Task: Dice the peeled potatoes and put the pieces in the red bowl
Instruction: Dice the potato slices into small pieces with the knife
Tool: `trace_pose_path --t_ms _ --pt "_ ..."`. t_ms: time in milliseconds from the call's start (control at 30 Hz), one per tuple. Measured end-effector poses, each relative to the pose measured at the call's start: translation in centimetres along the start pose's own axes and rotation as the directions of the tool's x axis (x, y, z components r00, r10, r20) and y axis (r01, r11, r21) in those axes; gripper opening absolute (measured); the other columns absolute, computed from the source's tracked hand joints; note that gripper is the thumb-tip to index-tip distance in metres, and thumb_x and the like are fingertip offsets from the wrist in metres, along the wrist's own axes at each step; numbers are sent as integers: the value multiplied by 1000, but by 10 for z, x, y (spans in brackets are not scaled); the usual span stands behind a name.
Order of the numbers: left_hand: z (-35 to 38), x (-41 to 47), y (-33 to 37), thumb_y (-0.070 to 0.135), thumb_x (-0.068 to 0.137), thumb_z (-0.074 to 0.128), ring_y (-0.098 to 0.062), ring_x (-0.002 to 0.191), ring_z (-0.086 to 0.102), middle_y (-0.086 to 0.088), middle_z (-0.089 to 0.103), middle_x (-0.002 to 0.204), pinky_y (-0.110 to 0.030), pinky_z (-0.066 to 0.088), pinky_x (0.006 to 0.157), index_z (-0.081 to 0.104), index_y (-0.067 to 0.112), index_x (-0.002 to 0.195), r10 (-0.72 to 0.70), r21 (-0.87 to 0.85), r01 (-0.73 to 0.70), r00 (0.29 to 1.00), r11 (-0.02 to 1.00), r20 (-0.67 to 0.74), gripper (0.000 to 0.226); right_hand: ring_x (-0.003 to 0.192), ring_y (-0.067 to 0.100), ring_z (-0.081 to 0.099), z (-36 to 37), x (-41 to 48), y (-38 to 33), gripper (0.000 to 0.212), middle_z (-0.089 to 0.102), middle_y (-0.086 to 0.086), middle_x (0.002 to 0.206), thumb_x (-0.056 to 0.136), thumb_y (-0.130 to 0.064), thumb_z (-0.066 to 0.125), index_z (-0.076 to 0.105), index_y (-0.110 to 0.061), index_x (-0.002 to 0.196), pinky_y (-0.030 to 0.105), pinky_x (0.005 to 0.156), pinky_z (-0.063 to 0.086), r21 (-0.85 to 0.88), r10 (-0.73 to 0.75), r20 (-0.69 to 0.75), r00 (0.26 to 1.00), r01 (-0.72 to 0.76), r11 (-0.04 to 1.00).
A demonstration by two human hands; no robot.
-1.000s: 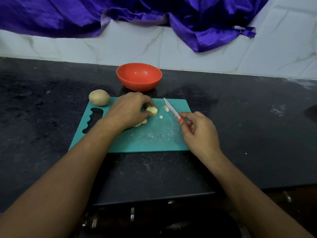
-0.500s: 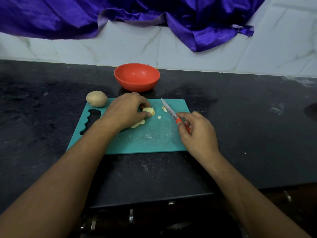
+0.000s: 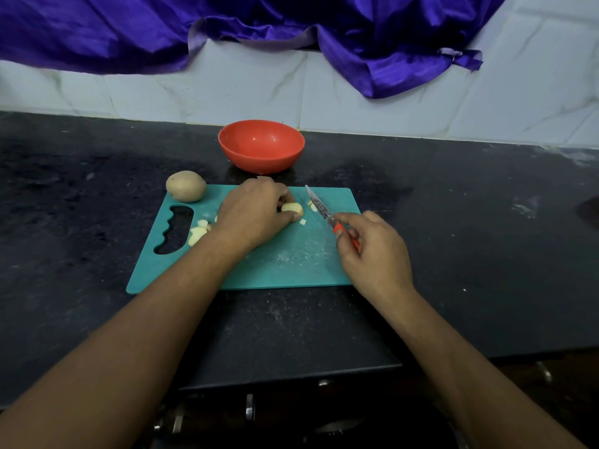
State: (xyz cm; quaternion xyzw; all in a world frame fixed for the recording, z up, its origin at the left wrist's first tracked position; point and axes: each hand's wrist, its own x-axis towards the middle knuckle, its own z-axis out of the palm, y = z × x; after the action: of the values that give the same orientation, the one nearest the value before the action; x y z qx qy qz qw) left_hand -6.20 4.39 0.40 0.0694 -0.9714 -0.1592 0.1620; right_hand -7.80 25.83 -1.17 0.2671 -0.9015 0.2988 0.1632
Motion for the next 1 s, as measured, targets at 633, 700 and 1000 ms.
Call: trace_pose_path --t_ms 633,700,1000 --pt "-1 -6 5 56 82 75 -15 90 65 9 72 88 -37 53 70 76 31 94 -119 -18 118 991 993 -55 28 80 21 56 14 16 -39 39 50 1 105 106 -23 40 54 -23 142 36 65 48 -222 5 204 979 41 974" --pt "-2 -7 5 56 83 75 -15 89 64 10 72 88 -34 47 66 76 31 94 -110 -14 110 992 994 -53 28 81 21 56 15 15 -40 39 49 0 104 106 -24 39 52 -23 143 35 64 44 -235 7 207 978 43 971" --pt "-2 -7 4 55 86 72 -16 91 65 9 72 92 -34 48 68 76 31 99 -105 5 106 994 994 -36 28 88 23 61 16 15 -41 42 57 0 110 104 -19 40 49 -22 144 36 64 43 -284 -10 229 973 77 956"
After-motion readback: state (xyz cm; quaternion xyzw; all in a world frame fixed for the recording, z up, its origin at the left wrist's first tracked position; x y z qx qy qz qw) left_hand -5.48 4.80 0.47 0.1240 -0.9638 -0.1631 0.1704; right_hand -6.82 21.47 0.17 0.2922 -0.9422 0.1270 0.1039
